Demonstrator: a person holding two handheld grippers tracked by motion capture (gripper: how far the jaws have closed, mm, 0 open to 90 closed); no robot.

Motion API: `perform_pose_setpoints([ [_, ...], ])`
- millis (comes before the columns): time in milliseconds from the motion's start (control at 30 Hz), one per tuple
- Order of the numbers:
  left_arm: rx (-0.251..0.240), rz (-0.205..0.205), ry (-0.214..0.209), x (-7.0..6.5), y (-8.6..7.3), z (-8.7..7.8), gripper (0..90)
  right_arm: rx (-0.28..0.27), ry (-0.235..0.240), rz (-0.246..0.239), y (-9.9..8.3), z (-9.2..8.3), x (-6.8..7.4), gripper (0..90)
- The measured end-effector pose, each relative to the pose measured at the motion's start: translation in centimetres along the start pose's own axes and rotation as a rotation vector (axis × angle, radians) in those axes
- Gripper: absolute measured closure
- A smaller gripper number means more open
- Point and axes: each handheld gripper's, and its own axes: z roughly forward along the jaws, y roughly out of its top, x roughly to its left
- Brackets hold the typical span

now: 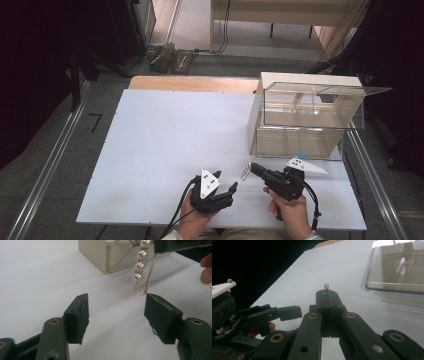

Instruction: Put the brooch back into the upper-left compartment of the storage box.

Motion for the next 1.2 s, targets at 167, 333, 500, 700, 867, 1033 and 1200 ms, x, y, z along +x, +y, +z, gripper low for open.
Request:
perform_pose_setpoints([
  [167,0.035,-0.024,0.039,1.6,0.2,-0.9,24.1,-0.021,-0.011,-0.027,0.3,-0.3,0.1,87.2],
  [333,0.024,-0.059,0.088,3.7,0.6,-2.5,24.1,-0.065,-0.009,-0.062,0.8,-0.9,0.5,87.2],
  [500,0.024,-0.091,0.141,5.9,0.5,-4.3,23.2,-0.086,-0.008,-0.074,1.2,-1.3,0.7,87.2],
  [700,0.032,-0.131,0.21,8.3,0.1,-6.1,21.1,-0.11,-0.003,-0.093,1.7,-1.7,1.0,87.2],
  [867,0.032,-0.157,0.256,9.8,-0.3,-7.4,17.3,-0.139,0.001,-0.1,2.2,-2.0,1.1,87.2],
  [1033,0.018,-0.186,0.299,11.4,-0.7,-8.8,16.9,-0.169,-0.002,-0.105,2.8,-2.3,1.1,87.2],
  [1200,0.004,-0.213,0.33,12.4,-1.1,-9.8,17.0,-0.198,0.004,-0.119,3.5,-2.5,1.3,87.2],
])
